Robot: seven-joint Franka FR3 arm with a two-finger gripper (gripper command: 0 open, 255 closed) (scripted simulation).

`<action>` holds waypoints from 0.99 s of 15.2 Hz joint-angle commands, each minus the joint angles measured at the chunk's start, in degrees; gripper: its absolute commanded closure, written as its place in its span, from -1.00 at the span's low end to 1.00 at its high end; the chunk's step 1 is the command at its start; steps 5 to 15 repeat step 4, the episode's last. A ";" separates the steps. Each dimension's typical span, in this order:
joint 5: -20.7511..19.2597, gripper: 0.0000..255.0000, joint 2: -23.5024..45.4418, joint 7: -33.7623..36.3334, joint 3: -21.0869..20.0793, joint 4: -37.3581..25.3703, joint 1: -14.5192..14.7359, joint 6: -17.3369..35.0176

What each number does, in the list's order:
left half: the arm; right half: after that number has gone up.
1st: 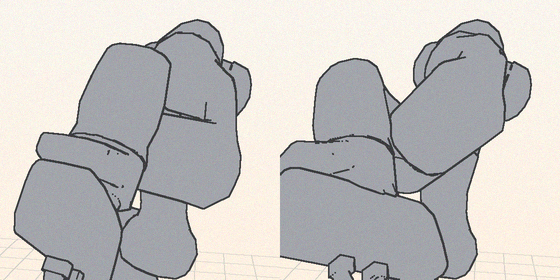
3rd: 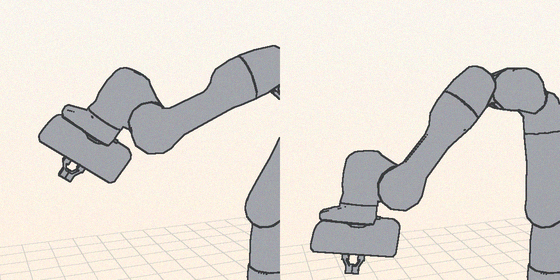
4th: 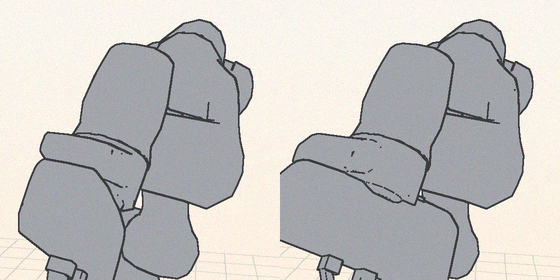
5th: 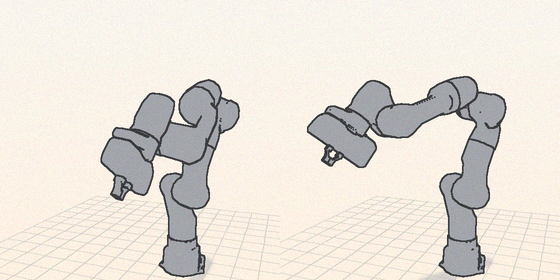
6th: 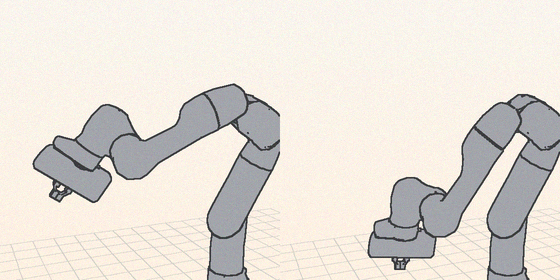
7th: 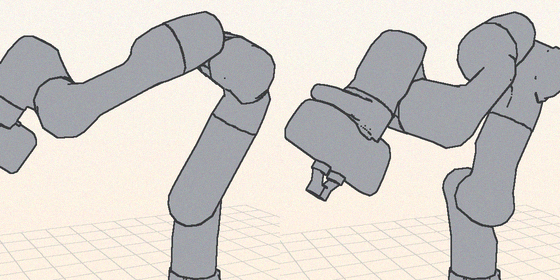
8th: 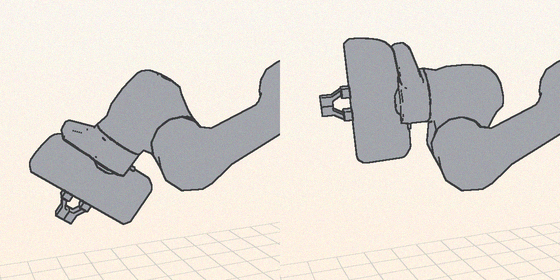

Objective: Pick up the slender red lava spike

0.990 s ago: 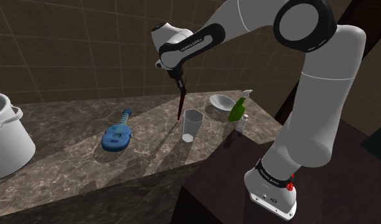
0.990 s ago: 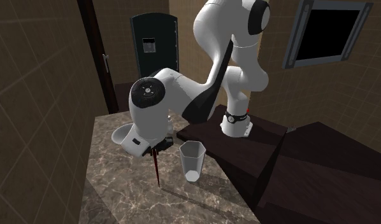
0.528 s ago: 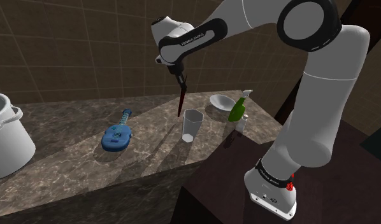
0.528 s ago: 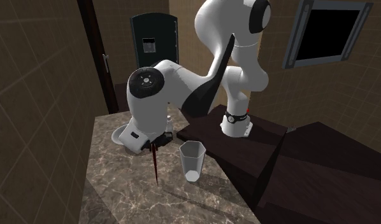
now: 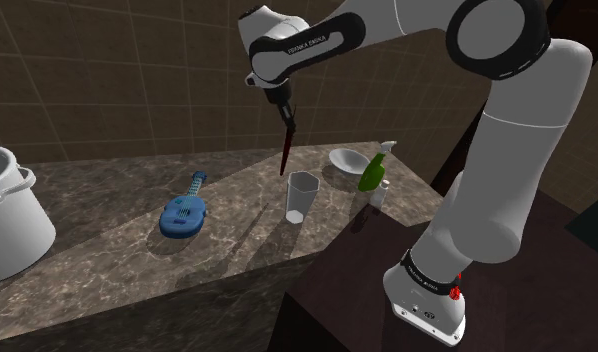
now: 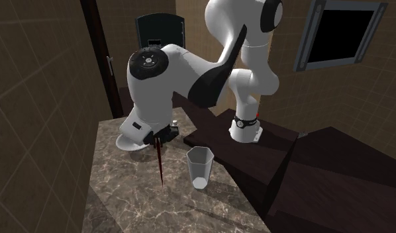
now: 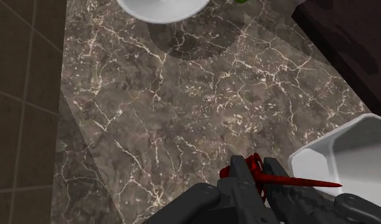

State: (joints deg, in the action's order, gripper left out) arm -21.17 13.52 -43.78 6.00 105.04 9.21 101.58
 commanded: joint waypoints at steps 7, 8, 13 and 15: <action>0.10 1.00 -0.88 -0.61 -0.06 -1.29 0.14 -2.12; 0.10 1.00 -0.88 -0.61 -0.06 -1.29 0.14 -2.12; 0.10 1.00 -0.88 -0.61 -0.06 -1.29 0.14 -2.12; 0.10 1.00 -0.88 -0.61 -0.06 -1.29 0.14 -2.12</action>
